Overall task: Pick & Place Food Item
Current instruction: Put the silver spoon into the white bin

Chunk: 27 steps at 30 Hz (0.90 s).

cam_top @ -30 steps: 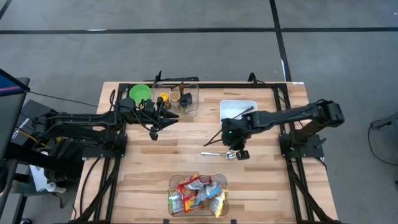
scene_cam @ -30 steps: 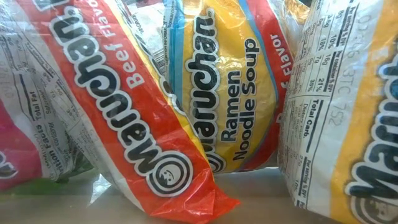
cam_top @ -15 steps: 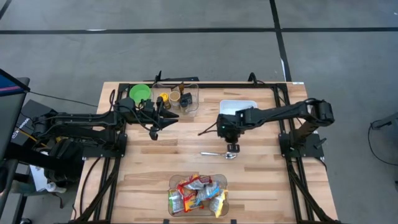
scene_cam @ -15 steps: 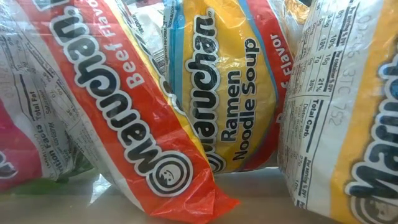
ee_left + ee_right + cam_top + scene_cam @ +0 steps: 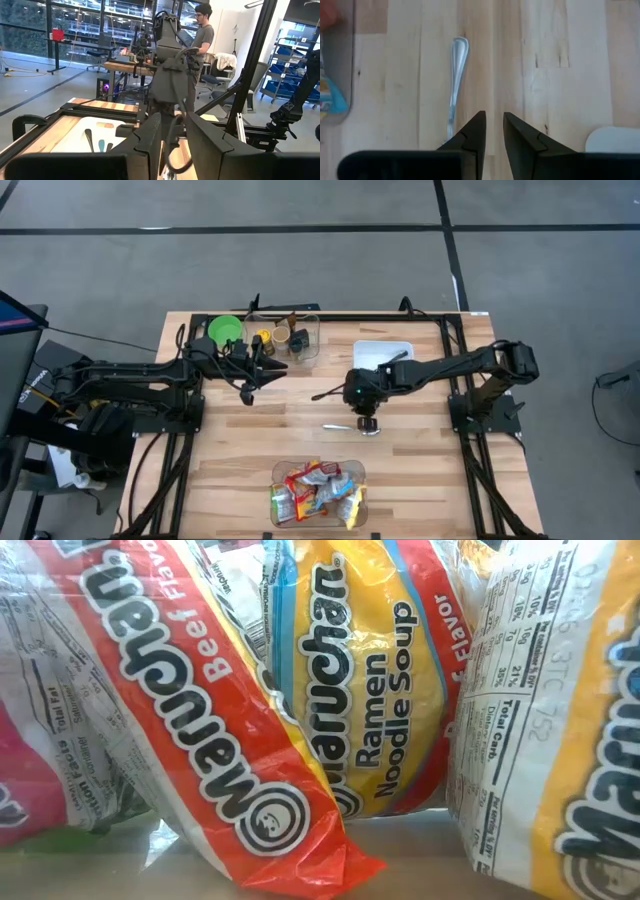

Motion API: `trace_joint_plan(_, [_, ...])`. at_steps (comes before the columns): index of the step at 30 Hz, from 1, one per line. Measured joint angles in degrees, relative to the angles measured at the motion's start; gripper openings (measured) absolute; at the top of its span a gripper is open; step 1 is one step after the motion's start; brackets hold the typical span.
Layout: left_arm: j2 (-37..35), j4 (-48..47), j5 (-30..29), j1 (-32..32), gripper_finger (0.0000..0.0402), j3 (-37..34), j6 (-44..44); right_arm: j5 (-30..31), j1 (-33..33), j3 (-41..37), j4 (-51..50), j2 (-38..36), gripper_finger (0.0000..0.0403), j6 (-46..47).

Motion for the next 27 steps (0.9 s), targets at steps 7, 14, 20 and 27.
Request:
trace_joint_plan(7, [0.0,0.0,0.0,0.0,0.0085,0.0,0.0,5.0,4.8,0.0,0.5,0.3,0.0061,0.3])
trace_joint_plan(14, [0.0,0.0,0.0,0.0,0.0085,0.0,0.0,6.8,7.6,0.0,1.5,4.6,0.0061,0.4])
trace_joint_plan(20, [0.0,0.5,0.0,0.0,0.0085,0.0,0.0,5.2,7.6,1.1,2.3,9.0,0.0061,0.2])
trace_joint_plan(27, [0.0,1.3,0.0,0.0,0.0085,0.0,0.0,3.9,7.8,1.7,2.8,9.4,0.0061,0.4])
